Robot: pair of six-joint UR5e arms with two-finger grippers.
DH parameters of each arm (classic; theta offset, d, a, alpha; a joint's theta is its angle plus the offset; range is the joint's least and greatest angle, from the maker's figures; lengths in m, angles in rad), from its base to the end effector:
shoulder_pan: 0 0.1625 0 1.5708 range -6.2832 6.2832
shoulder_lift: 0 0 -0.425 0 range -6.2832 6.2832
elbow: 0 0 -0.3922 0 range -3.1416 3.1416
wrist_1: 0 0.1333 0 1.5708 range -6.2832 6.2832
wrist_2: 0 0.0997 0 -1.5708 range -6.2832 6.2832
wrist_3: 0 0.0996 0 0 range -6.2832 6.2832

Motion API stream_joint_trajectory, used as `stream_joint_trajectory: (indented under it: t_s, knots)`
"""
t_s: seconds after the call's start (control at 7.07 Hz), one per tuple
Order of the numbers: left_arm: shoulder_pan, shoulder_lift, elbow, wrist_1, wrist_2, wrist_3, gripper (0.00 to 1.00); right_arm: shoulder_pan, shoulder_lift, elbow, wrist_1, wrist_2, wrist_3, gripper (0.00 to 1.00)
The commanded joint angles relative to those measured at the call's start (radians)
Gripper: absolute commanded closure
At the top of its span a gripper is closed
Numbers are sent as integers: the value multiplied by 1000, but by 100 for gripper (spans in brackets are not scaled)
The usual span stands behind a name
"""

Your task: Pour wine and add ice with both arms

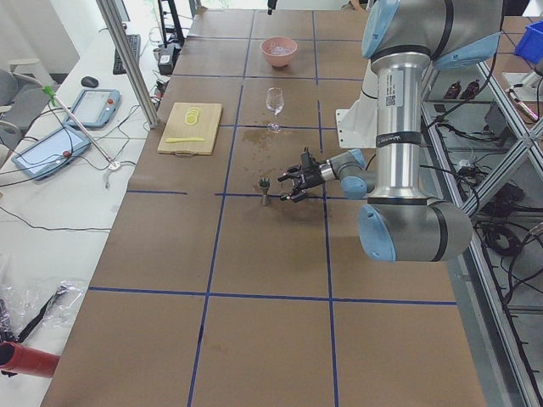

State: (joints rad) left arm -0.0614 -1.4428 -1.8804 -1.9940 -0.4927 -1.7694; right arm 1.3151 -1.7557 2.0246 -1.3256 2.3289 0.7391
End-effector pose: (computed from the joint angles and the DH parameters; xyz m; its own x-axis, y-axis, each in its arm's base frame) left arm 0.4259 -0.2477 0.4953 0.7005 -0.1366 -0.7004 0.6807 0.4227 0.5983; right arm -0.0441 -0.4250 0.4900 0.6044 0.1900 0.7737 -0.2529 0.9667 -0.0398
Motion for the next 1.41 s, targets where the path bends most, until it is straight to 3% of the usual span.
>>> stream_joint_trajectory:
  t_s: [0.0, 1.27]
  knots:
    - [-9, -33, 44, 0, 32, -2, 2, -11, -2, 3, 8, 0, 6, 0]
    - [-97, -134, 164, -8, 46, 5, 12, -20, -1, 5, 8, 0, 6, 0]
